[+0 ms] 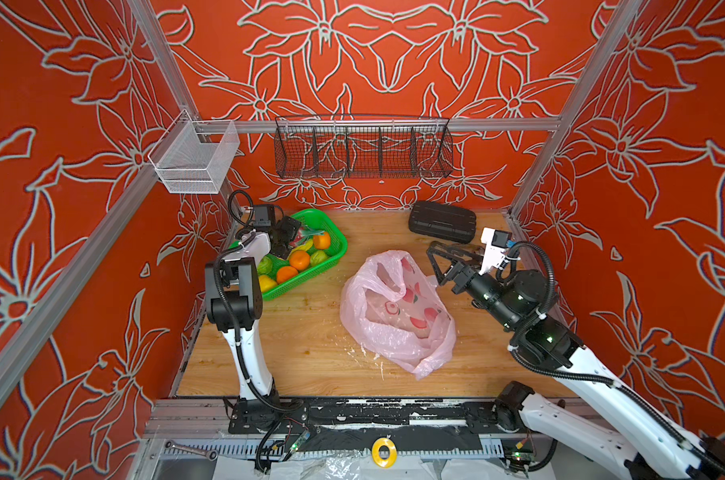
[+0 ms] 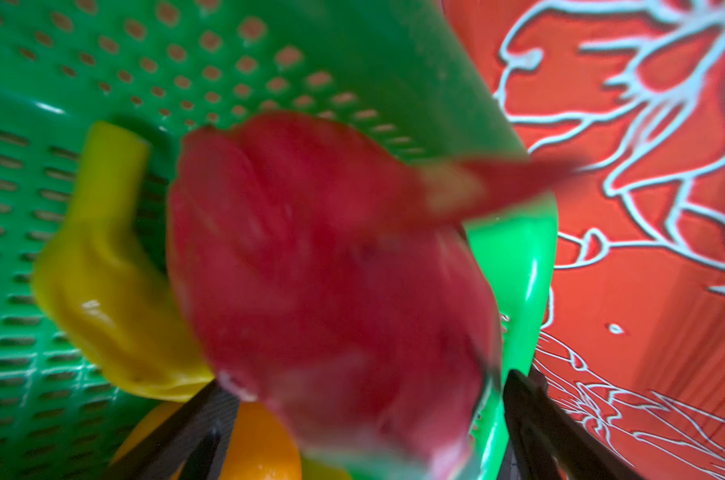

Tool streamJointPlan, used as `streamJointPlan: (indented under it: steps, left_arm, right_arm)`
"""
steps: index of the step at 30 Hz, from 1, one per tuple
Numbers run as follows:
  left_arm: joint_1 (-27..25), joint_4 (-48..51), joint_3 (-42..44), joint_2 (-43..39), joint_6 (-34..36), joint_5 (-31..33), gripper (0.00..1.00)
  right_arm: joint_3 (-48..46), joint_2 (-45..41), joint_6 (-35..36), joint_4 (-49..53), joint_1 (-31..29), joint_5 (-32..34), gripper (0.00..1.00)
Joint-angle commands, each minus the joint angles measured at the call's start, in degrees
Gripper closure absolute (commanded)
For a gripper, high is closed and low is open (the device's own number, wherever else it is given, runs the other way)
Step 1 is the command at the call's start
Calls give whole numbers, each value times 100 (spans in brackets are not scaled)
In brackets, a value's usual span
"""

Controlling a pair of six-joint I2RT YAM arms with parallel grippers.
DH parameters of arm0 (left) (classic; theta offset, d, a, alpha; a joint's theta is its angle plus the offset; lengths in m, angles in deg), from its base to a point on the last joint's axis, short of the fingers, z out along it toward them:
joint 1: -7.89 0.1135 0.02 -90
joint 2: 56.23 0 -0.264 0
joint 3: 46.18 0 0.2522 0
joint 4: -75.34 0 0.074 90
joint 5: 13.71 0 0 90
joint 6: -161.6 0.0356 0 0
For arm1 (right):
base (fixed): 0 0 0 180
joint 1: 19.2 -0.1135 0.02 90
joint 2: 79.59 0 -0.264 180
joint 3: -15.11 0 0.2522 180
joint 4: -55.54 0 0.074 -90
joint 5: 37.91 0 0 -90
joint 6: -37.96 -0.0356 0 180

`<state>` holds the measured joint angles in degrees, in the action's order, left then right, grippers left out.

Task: Untie the knot of the plastic bag and take out the fruit
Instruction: 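Lower the dragon fruit into the basket and open the left gripper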

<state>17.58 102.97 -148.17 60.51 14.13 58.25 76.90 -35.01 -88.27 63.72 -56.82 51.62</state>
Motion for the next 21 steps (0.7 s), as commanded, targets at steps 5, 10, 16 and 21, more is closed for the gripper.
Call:
streamJointPlan:
  steps: [5,10,16,21]
  left_arm:
    - [15,-86,459,-1048,146,-68,3]
    - [-9,-257,989,-1925,107,-187,3]
    - [-396,-166,1352,-3231,311,-345,1]
    - [-1222,490,1168,-4149,1087,-99,1]
  right_arm:
    - [-30,2,-24,215,-45,121,3]
    - [-33,100,15,374,-43,118,3]
    - [199,338,78,989,-43,-31,5]
    - [377,625,133,1572,-43,-343,10]
